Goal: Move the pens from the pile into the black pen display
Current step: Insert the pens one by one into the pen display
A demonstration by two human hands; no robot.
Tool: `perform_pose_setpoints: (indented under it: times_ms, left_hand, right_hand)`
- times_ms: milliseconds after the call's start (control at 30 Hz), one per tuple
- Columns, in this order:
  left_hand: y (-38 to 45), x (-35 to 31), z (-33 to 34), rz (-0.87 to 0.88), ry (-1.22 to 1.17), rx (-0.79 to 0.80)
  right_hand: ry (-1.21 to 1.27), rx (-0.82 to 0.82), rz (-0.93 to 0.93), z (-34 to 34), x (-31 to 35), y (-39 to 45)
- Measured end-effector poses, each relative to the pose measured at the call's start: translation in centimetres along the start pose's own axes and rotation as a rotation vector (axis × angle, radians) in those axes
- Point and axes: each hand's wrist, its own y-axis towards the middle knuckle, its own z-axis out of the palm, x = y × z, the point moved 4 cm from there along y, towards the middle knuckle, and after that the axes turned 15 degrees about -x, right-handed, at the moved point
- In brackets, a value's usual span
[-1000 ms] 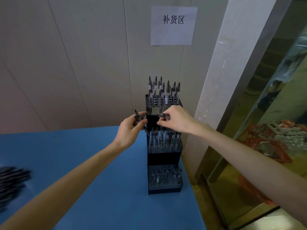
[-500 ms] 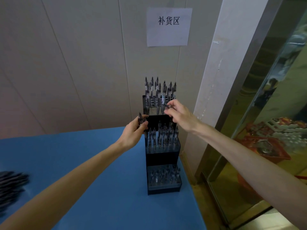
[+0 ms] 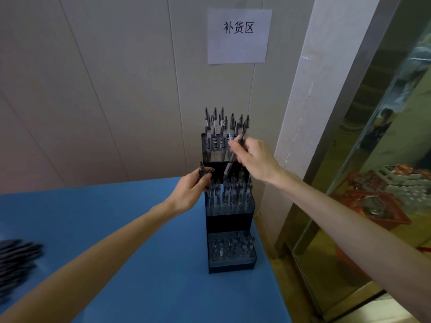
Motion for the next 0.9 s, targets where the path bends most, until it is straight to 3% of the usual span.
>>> perform_pose_setpoints:
  times_ms: [300, 500, 900]
  left_hand:
    - [0.4, -0.1, 0.5, -0.086, 0.059, 0.109]
    - [0.7, -1.0, 0.9, -0.230, 0.010, 0.146]
    - [0.7, -0.8, 0.9, -0.286, 0.041, 0.184]
  right_hand:
    - [-0.228, 0.190, 0.006, 2.7, -1.9, -1.3]
    - [-0.250, 0.211, -0.011, 3.2, -1.5, -1.2]
    - [-0.199, 0.180, 0.083, 3.0, -2.4, -1.9]
